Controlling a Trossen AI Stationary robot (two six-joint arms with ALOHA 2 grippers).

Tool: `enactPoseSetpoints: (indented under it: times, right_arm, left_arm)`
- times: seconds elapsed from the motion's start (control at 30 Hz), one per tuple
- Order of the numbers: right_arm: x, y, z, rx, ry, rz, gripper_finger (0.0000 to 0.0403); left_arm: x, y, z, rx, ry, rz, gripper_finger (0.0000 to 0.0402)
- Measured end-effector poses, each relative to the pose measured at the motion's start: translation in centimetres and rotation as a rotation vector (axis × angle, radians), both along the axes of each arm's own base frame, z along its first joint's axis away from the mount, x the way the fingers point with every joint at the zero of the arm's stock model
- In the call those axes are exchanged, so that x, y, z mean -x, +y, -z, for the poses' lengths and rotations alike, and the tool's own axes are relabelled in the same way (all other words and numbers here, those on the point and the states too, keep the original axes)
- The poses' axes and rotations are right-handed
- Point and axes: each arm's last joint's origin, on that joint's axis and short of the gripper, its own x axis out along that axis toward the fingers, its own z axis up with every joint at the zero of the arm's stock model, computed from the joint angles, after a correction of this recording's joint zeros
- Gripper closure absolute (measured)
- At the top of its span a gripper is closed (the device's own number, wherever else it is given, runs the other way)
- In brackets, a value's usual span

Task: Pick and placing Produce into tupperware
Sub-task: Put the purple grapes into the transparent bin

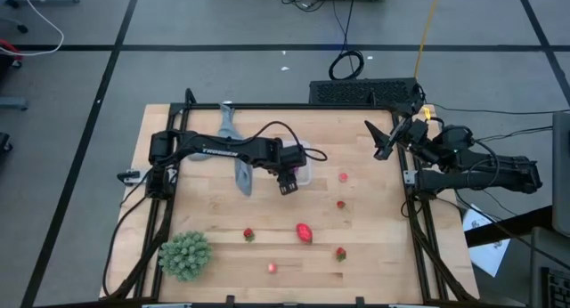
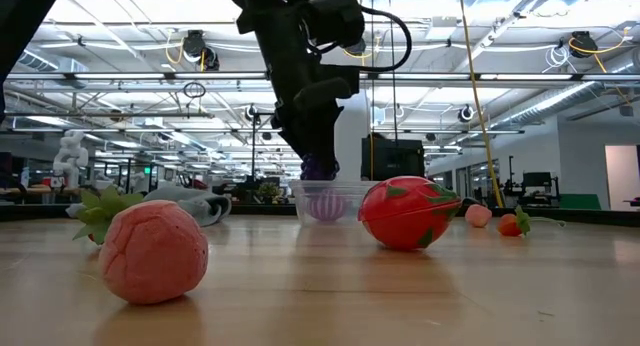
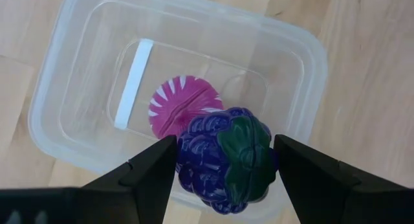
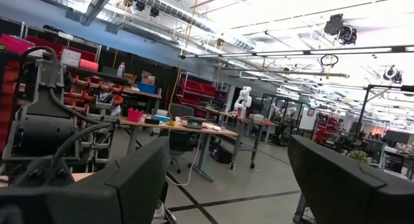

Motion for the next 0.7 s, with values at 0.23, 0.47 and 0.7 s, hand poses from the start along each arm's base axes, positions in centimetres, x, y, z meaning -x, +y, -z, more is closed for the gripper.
enactPoseSetpoints:
  times: [0.23, 0.47, 0.7]
  right_arm:
    - [0.0, 0.0, 0.0, 0.000, 0.000, 0.000, 0.0094]
    - [0.0, 0.0, 0.0, 0.000, 0.000, 0.000, 0.0094]
    - [0.0, 0.0, 0.0, 0.000, 0.000, 0.000, 0.0094]
  left_arm:
    - [-0.1, 0.0, 0.9, 0.008, 0.020, -0.006, 0.0144]
    - [-0.4, 0.1, 1.3, 0.026, 0.006, 0.004, 0.0144]
    - [-0.5, 0.2, 1.6, 0.027, 0.014, 0.004, 0.0144]
